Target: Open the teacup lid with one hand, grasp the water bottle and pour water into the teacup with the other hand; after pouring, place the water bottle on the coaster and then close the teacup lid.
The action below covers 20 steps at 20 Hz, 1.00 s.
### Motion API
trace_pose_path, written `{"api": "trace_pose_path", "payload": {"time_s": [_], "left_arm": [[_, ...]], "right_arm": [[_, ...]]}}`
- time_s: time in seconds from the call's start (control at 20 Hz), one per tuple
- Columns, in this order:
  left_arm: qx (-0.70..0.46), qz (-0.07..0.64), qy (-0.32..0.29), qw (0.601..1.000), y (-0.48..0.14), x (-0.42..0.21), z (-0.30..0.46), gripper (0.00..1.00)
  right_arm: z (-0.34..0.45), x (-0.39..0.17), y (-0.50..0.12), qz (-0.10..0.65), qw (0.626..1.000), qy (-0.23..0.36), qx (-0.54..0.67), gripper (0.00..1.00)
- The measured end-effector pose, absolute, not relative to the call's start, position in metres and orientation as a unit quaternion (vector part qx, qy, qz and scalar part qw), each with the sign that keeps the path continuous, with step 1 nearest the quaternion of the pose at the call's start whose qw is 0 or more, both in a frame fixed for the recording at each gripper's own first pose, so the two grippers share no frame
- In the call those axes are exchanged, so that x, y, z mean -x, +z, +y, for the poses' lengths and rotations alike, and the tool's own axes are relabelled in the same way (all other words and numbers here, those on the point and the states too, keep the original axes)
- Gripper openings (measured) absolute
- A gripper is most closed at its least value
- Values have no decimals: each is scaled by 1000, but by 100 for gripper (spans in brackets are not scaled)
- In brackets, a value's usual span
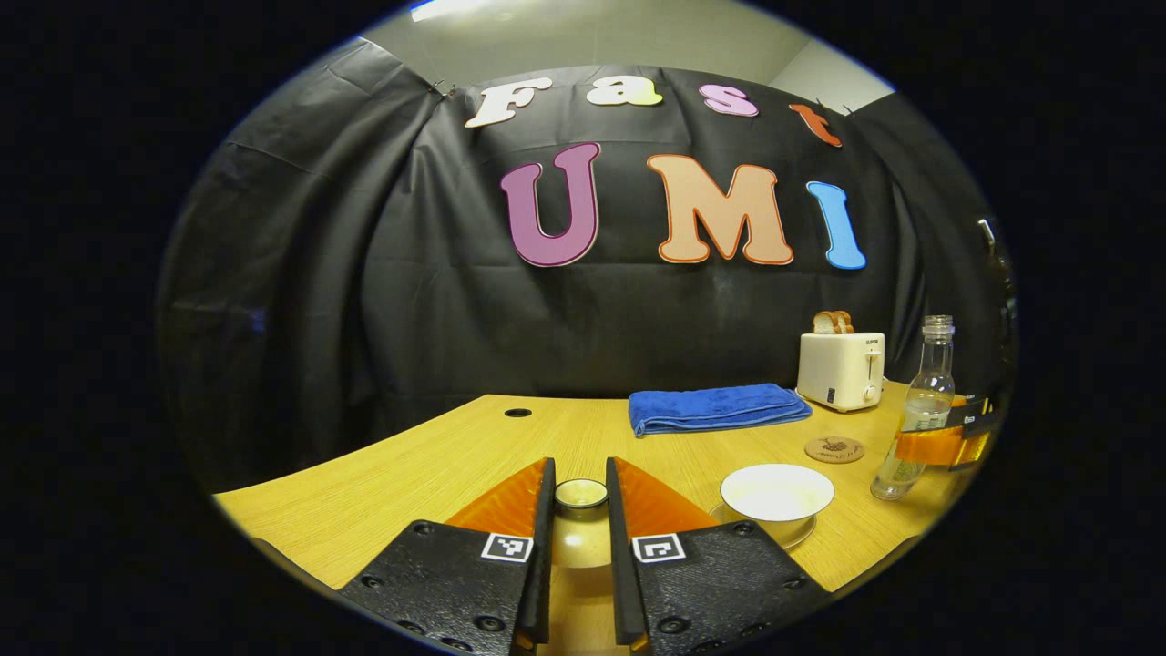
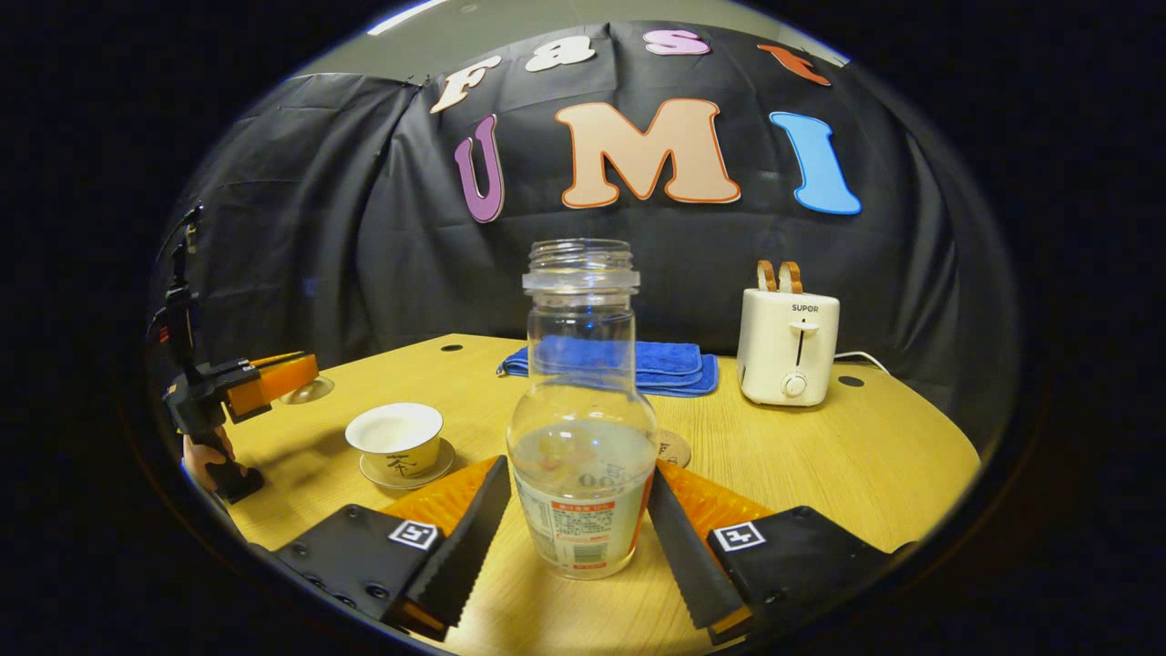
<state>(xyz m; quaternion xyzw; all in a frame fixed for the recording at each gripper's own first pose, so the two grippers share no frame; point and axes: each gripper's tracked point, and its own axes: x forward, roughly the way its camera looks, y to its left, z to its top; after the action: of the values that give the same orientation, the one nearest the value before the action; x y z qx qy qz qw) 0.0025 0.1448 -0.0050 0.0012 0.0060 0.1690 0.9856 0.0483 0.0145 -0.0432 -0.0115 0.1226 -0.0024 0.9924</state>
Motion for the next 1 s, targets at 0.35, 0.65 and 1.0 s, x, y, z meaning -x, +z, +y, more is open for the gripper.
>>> {"api": "trace_pose_path", "payload": {"time_s": [0.35, 0.65, 1.0], "left_arm": [[-1, 6, 164, 987, -5, -1, 146, 25], [0, 6, 165, 986, -4, 1, 149, 25], [-1, 6, 164, 986, -5, 1, 149, 25]], "right_arm": [[16, -57, -42, 122, 991, -31, 44, 80], [27, -66, -37, 140, 980, -20, 140, 79], [24, -75, -21, 155, 931, -21, 331, 80]]}}
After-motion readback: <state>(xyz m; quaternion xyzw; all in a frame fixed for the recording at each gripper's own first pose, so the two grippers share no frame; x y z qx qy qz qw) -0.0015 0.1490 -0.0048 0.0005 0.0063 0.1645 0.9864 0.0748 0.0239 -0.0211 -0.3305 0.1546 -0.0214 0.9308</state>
